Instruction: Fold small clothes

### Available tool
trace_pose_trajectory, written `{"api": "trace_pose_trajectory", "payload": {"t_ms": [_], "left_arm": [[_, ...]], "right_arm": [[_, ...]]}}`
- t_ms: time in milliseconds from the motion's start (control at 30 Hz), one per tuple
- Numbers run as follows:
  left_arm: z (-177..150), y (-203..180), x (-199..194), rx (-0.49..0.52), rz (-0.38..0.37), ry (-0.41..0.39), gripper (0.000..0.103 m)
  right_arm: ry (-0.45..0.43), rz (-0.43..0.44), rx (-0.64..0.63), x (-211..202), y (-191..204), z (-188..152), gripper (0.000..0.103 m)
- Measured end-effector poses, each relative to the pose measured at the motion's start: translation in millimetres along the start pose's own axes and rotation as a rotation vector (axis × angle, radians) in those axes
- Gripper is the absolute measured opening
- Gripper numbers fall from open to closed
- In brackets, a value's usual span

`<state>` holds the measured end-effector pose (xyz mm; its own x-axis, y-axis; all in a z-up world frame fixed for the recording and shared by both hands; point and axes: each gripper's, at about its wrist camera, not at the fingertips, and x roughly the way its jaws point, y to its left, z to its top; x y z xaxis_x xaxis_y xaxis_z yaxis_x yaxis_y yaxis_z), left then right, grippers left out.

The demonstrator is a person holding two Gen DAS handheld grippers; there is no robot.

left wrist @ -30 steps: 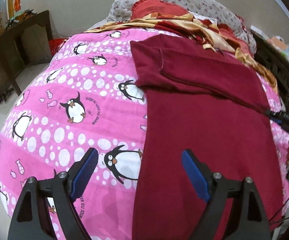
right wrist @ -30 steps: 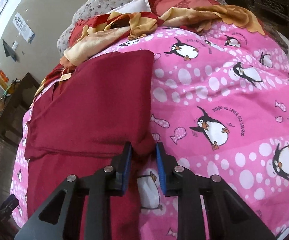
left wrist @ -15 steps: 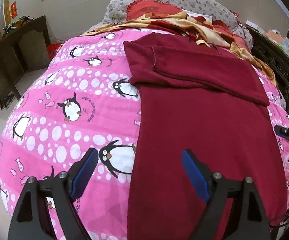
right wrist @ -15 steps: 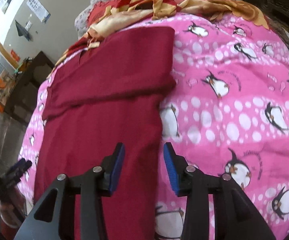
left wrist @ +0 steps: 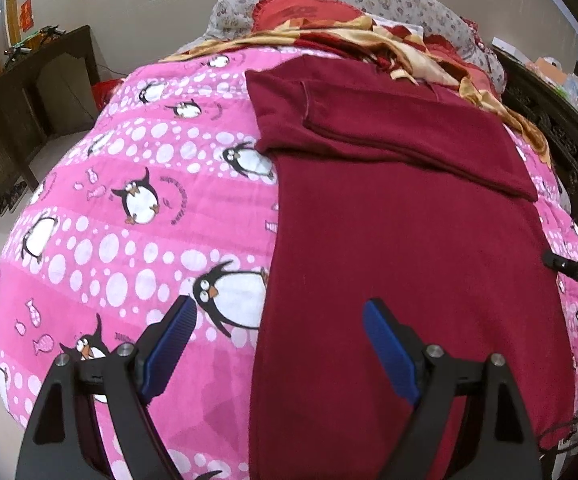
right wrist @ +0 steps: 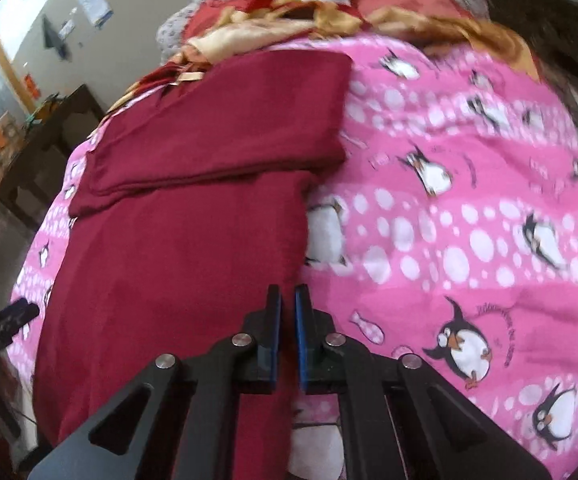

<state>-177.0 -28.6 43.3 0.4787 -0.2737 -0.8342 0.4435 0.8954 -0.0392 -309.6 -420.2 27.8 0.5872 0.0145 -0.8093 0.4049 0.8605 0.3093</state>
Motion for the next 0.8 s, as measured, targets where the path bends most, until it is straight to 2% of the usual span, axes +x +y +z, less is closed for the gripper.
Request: {"api": "trace_pose_trajectory", "payload": {"t_ms": [133, 233, 367, 467, 700, 800], "left_arm": [[-5, -4, 2, 0.025, 0.006, 0.018, 0.089], [-8, -5, 2, 0.034, 0.006, 0.025, 0.089], [-12, -5, 1, 0.025, -0.027, 0.053, 0.089], [-16, -3, -3, 0.026, -0.053, 0.064, 0.089], [-31, 12, -15, 0.014, -0.118, 0.114, 0.089], [-39, 20, -20, -0.002, -0.131, 0.116, 0.089]], "right_arm": [[-0.019, 0.056, 0.014, -15, 3, 0, 0.033], [-0.001, 0.103, 0.018, -33, 2, -3, 0.039], [0.043, 0.133, -0.019, -56, 1, -10, 0.052], [0.083, 0.141, -0.054, -72, -2, -21, 0.055], [0.192, 0.159, -0.124, -86, -4, -65, 0.056], [0.212, 0.176, -0.105, -83, -6, -92, 0.057]]}}
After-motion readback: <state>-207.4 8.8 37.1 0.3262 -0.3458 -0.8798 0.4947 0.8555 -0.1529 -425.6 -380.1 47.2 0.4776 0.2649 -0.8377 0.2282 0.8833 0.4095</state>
